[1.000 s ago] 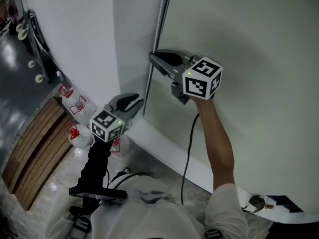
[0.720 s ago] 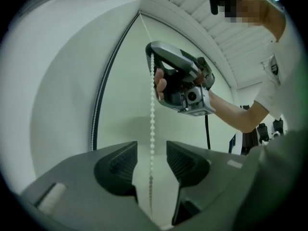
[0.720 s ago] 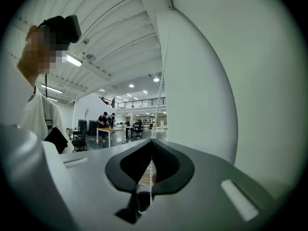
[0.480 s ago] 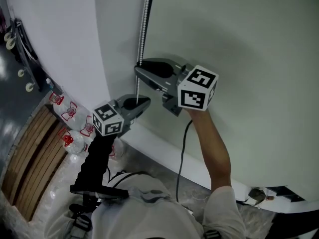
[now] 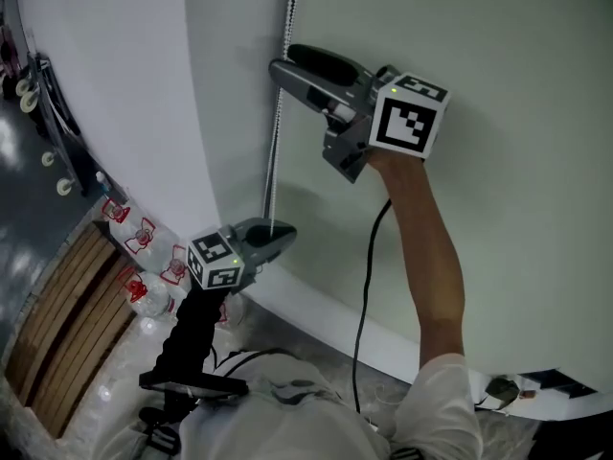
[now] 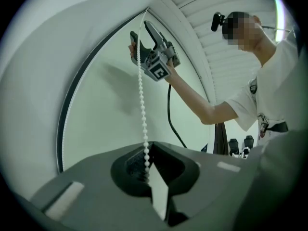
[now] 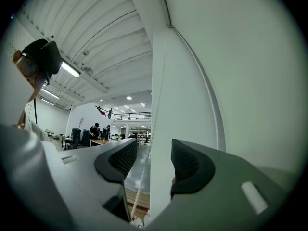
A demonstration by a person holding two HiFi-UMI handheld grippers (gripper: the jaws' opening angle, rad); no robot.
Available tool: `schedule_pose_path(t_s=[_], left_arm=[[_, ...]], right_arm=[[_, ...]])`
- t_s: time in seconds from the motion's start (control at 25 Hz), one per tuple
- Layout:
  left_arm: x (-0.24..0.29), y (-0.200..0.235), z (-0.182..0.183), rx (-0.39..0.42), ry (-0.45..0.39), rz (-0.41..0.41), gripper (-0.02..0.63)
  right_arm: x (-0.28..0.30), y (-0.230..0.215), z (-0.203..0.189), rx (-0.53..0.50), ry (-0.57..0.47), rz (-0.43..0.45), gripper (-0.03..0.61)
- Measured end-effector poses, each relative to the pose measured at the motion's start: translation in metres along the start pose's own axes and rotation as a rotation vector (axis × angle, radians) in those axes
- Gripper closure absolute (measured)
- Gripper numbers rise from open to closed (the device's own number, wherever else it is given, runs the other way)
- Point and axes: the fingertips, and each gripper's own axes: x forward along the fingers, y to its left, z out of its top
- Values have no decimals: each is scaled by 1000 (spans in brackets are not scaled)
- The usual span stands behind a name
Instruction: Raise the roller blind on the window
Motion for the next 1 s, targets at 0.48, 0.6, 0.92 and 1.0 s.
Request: schedule_pose_path(t_s=[0.48, 0.6, 0.92, 1.0], left_arm=[[-4, 10, -6, 6, 17, 7, 615], [-5, 6, -2, 6, 20, 3, 615], [0, 2, 1, -6, 24, -11, 615], [1, 0, 3, -10, 23, -16, 615]], right_arm=[[31, -12, 76, 22, -75, 44, 495], [36, -10, 86, 24, -56, 54, 495], [36, -6, 99, 51, -25, 68, 563], [38, 1, 96, 77, 19, 113, 563]])
